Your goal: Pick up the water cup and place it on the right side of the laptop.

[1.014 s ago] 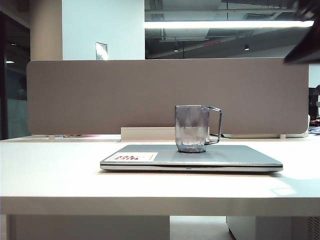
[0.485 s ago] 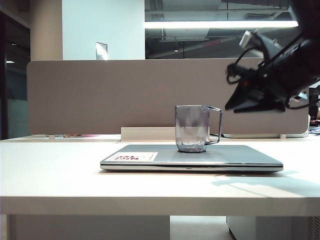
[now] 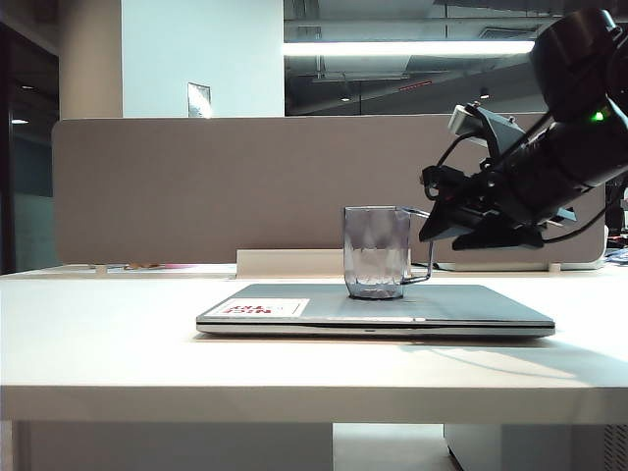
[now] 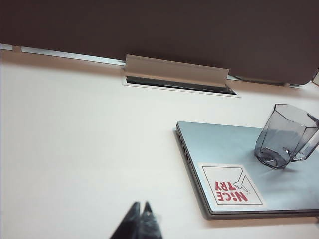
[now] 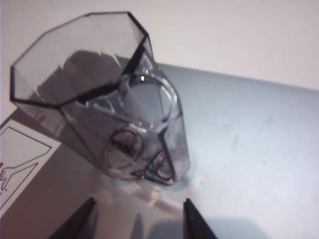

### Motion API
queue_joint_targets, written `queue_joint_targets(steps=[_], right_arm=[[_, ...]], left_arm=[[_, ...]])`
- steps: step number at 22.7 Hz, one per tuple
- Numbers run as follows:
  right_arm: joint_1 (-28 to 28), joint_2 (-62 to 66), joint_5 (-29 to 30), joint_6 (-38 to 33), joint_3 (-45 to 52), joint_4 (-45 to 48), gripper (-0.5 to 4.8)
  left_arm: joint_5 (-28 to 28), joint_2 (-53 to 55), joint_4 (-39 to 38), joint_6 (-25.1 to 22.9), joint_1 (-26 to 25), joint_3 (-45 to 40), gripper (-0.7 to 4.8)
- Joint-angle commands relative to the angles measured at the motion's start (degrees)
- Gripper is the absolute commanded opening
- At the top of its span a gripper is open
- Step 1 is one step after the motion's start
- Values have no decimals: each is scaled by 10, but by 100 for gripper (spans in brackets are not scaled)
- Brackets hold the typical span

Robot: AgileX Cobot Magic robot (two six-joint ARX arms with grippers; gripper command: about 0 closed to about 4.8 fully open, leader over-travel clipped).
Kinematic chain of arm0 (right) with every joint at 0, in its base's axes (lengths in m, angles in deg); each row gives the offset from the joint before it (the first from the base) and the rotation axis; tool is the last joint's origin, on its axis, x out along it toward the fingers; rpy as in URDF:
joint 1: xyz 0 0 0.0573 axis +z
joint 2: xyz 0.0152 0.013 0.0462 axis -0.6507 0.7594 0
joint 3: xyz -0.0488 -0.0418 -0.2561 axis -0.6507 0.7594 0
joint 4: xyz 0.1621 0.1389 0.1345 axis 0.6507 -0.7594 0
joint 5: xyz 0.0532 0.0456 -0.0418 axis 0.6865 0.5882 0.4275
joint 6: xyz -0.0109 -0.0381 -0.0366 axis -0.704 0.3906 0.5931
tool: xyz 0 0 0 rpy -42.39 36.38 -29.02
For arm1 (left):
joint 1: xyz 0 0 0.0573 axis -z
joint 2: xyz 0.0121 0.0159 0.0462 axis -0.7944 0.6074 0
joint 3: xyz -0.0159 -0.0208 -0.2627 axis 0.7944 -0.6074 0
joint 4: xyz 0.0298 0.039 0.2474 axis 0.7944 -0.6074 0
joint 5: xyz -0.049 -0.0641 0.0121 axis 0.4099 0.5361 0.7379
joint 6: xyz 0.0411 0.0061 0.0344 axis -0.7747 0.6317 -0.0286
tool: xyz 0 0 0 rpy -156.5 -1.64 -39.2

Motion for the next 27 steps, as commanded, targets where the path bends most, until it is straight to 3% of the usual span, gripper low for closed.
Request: queue_joint_targets(steps=[1,12,15,27], right_arm=[[1,-2,-3,1,-4,37,252],[6,47,-27,0,-37,65,251],[6,74,-28,1,-61,64,198],[6,95,-93,1,-66,70,198]], left_arm=[[2,0,7,-20,1,1,-6],[2,0,7,-24,1,1,-6],[2,0,7,-24,1,1,-6],[2,0,7,-24,1,2,-6]])
